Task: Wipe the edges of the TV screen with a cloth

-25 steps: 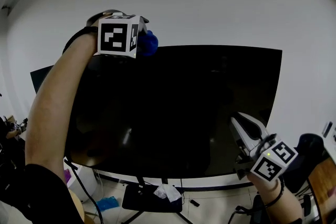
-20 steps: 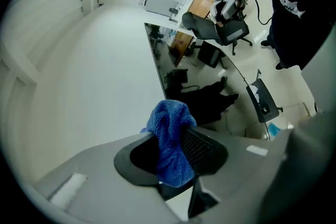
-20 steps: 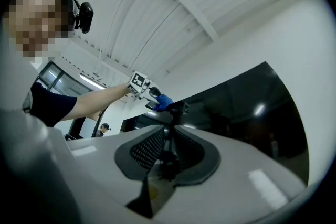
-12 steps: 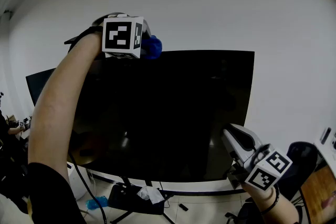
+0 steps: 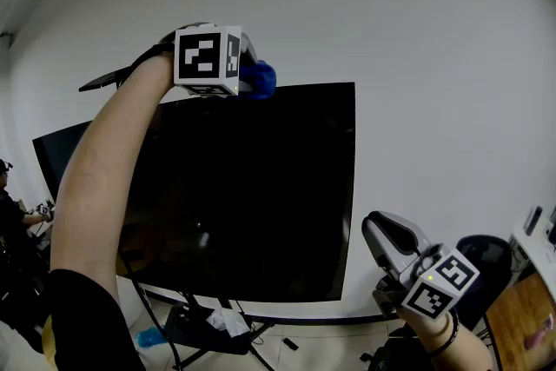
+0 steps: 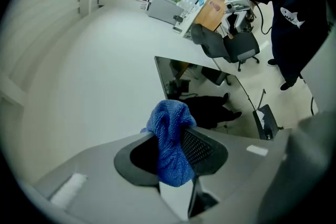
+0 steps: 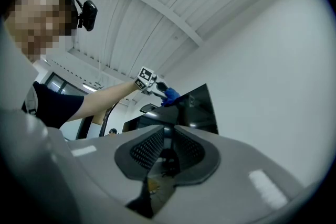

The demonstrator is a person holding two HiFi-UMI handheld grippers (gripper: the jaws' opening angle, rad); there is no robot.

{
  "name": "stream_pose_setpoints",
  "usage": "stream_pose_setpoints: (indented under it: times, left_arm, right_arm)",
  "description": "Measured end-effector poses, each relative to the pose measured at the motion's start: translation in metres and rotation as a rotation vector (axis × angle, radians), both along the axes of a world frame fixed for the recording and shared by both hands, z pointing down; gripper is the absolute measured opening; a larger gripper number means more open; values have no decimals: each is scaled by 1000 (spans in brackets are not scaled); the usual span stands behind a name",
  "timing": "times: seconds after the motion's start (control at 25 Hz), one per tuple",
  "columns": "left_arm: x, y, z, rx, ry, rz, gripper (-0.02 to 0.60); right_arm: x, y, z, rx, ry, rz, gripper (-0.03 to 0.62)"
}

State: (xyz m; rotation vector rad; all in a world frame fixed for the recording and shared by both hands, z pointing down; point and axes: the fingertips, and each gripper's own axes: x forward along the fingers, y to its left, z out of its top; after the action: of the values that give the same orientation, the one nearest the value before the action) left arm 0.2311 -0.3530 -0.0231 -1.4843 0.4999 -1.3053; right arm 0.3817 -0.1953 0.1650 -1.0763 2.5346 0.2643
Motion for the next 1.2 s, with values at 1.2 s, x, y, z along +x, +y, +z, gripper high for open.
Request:
stream_pose_setpoints:
  times: [1.2]
  left_arm:
    - [240,38,2,71,44,252,109]
  right_arm:
    - [139,48,-14,67,-109,61,49]
